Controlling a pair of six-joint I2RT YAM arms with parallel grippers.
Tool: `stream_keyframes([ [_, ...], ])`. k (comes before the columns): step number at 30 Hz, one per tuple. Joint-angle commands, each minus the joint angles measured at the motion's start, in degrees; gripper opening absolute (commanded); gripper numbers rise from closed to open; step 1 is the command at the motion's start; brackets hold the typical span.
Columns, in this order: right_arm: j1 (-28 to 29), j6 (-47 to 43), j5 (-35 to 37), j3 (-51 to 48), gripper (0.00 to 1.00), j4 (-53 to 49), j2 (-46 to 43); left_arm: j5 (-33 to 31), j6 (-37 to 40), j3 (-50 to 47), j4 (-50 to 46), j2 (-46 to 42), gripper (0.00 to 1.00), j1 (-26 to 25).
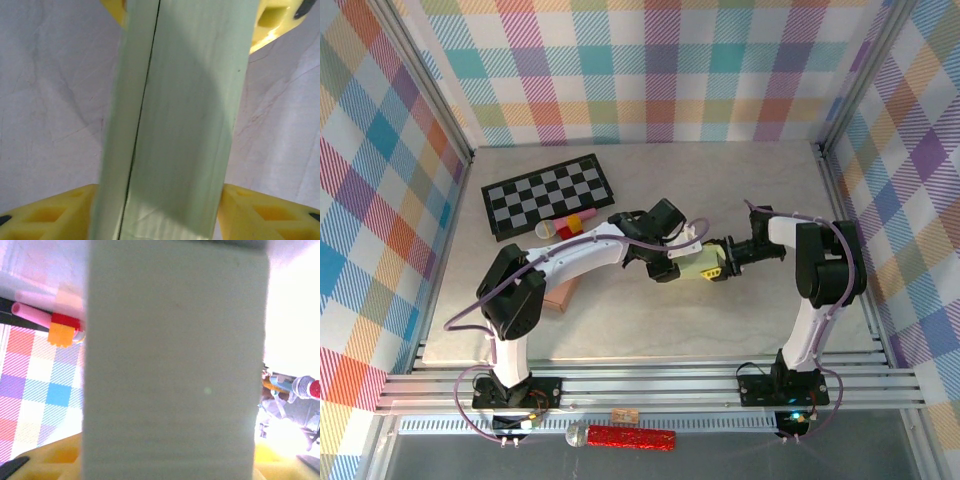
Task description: Fold the paper box
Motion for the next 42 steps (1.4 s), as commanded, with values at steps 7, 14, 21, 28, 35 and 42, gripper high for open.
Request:
stream_keyframes([
  [7,-2.9,-2.5,3.7,2.9,0.62,-2.2,-0.1,-0.7,-1.4,0.7,1.6,2.4,0.57,-0.4],
  [14,-6.0,-3.0,19.0,1.7,0.63,-4.8,-16.5,-0.2,-3.2,1.1,1.3,2.1,0.55,-0.4],
  [21,-3.0,-0.6,41.4,-7.6,0.55,-3.1,-43.0,0.2,-6.5,-0.5,2.0,1.0,0.55,-0.4],
  [28,10.6,8.5,50.3,-15.8,0.54,8.5,-50.3,-0.9,-8.1,-2.0,2.0,-0.2,0.55,-0.5],
  [35,15.1,13.4,51.4,-17.9,0.54,17.7,-44.3,-1.3,-8.5,-2.0,1.7,-0.3,0.55,-0.5],
  [42,16.3,14.7,51.5,-17.0,0.50,21.8,-38.7,-1.4,-9.2,-2.0,1.7,-0.2,0.55,-0.4],
])
